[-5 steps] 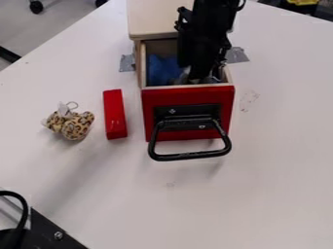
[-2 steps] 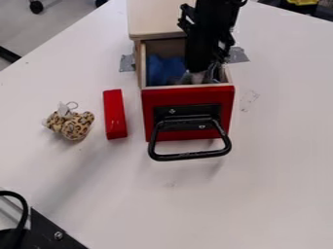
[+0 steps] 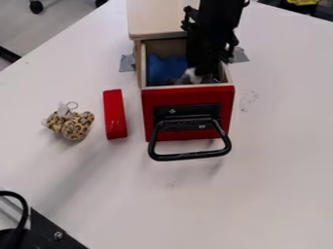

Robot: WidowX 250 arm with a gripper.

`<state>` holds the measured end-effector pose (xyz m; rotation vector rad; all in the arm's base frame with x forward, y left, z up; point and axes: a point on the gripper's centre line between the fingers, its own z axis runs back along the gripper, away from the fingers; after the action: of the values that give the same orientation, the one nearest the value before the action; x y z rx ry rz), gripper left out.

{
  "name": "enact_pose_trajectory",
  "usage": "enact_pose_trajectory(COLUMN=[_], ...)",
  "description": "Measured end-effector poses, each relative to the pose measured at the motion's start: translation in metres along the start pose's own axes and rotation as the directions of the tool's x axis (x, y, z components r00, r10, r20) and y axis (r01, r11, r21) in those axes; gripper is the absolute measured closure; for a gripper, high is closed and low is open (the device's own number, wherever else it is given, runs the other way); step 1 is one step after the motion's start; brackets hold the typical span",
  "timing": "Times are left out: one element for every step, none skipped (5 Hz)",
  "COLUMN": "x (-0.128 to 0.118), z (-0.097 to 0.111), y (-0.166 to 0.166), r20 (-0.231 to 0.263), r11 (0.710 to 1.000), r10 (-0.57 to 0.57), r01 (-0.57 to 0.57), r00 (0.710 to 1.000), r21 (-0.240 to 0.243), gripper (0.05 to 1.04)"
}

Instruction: Take the toy mouse out of the drawer and put it on the right side of the table

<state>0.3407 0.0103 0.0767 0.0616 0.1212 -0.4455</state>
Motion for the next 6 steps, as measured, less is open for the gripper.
enact_pose_trajectory(x=[0.001, 0.001, 0.0, 0.0, -0.002, -0.006], z=[-0.011, -0.017, -0.022, -0.024, -0.001, 0.027], y=[0.002, 0.004, 0.005, 0.004, 0.003, -0.002], r20=[-0.031, -0.056, -0.072, -0.065, -0.004, 0.062], r11=[1.0, 1.0, 1.0, 1.0, 1.0, 0.998], r10=[-0.006, -0.001, -0.008, -0.013, -0.025, -0.053], r01=[0.006, 0.001, 0.008, 0.013, 0.025, 0.051], r00=[1.0, 0.998, 0.997, 0.998, 1.0, 0.997], r21=[-0.002, 0.002, -0.004, 0.001, 0.019, 0.041], gripper=[0.291, 0.083, 0.116, 0.377, 0.6, 0.693])
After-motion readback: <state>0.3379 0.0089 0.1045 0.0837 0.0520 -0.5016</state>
